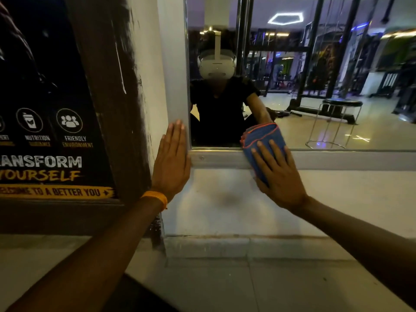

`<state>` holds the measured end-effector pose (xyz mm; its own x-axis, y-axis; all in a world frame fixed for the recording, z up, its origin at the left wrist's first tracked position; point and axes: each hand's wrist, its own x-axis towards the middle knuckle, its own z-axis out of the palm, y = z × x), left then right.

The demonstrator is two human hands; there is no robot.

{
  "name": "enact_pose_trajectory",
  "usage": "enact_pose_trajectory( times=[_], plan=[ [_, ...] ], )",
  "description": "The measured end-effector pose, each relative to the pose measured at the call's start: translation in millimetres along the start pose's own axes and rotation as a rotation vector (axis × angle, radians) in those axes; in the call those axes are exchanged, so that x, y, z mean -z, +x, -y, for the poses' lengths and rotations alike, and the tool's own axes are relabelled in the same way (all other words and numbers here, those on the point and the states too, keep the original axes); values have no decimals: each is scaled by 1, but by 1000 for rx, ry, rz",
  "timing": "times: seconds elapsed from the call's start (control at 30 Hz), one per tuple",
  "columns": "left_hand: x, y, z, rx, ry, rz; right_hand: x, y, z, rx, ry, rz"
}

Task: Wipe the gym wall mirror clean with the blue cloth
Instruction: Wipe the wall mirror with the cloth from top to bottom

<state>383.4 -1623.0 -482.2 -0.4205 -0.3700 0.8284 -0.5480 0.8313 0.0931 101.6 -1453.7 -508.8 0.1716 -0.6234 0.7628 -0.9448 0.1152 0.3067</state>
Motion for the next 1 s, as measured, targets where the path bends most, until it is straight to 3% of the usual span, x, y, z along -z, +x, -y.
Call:
enact_pose_trajectory(
  times=[0.17,0.4,0.53,0.67,0.83,0.93,1.0],
  plan=[
    [-2,-8,-10,35,-87,-14,-23,59,74,183,24,-33],
    [3,-22,-15,105,-193,39,-11,21,36,98,97,-87],
    [5,-34,-41,325,-402,-21,12,21,29,25,358,-89],
    [15,-29,-84,559,-641,-76,39,8,25,-179,635,-22],
    [21,-27,-123,890,-1169,246,76,8,28,-436,940,146],
    [24,-34,-142,990,-1272,465,93,12,47,-627,1153,230],
    [25,-39,-152,969,-1329,506,96,15,66,-730,1307,266]
  ],
)
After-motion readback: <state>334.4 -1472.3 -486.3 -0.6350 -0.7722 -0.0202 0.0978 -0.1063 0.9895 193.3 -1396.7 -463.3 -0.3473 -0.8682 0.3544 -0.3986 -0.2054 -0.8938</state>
